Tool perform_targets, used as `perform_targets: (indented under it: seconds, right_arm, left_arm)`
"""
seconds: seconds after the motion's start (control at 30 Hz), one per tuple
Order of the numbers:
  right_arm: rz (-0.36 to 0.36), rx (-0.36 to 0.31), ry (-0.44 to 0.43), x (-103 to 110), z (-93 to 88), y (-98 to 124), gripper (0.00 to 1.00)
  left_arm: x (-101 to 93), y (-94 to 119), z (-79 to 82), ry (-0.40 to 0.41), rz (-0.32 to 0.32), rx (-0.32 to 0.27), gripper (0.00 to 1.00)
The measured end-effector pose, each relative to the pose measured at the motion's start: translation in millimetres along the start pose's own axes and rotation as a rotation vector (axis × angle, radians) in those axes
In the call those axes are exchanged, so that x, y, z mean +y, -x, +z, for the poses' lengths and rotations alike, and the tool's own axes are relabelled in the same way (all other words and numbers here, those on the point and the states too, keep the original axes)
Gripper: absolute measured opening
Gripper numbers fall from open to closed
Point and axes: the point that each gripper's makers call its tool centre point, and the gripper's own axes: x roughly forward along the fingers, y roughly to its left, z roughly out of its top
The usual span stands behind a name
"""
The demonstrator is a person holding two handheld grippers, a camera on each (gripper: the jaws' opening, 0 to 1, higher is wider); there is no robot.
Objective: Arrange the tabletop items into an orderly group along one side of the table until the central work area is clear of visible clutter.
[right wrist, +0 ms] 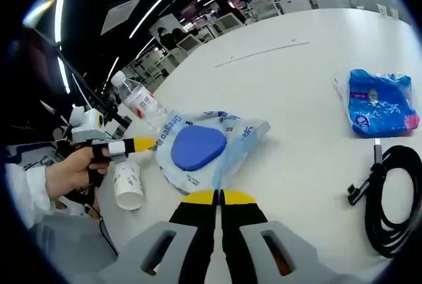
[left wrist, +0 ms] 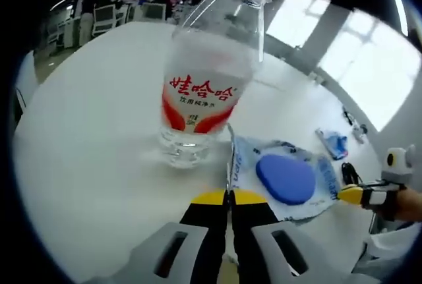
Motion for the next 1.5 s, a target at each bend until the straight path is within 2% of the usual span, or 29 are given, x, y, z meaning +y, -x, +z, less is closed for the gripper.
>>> perform_targets:
  seconds: [0.23, 0.4, 0.47, 0.63, 0.93, 1.13, 1.23, 1.5]
  right_arm:
    - [-0.006, -0.011, 0.006, -10, 8.0, 6, 0.0]
    - [-0.014, -0.039, 0.061, -11, 21.0, 12, 0.0]
    - [-0.02, -0.041, 0.113, -12, 26.3, 14, 0.0]
    - [-0.03, -0.055, 0.143, -18, 37.3, 19, 0.0]
    - [-0.092, -0.092, 0.203, -44, 67.0, 28, 0.0]
    - [-0.124, -0.096, 0.256, -59, 74.9, 32, 0.0]
    - [-0.14, -0.102, 0.262, -67, 80.1, 34, 0.0]
    - [-0.173, -0.087, 0.371, -78, 90.7, 28, 0.0]
  left_arm:
    - [-3.1, 1, 3.2, -0.007, -0.017, -0.013, 0.0]
    - [-13.2, 5, 10.5, 0.011, -0.025, -0.039, 0.0]
    - [-14.6, 4, 11.6, 0.007, -0.027, -0.048, 0.0]
    - [-30.4, 11, 23.5, 0.016, -0.042, -0.074, 0.0]
    - [-54.9, -8, 32.6, 0.025, -0.092, -0.081, 0.0]
    - [-68.0, -16, 33.9, 0.042, -0.112, -0.082, 0.0]
    - [-69.3, -22, 42.6, 0.032, -0.118, -0.083, 0.0]
    - [-74.7, -30, 41.7, 0.006, -0.092, -0.076, 0.0]
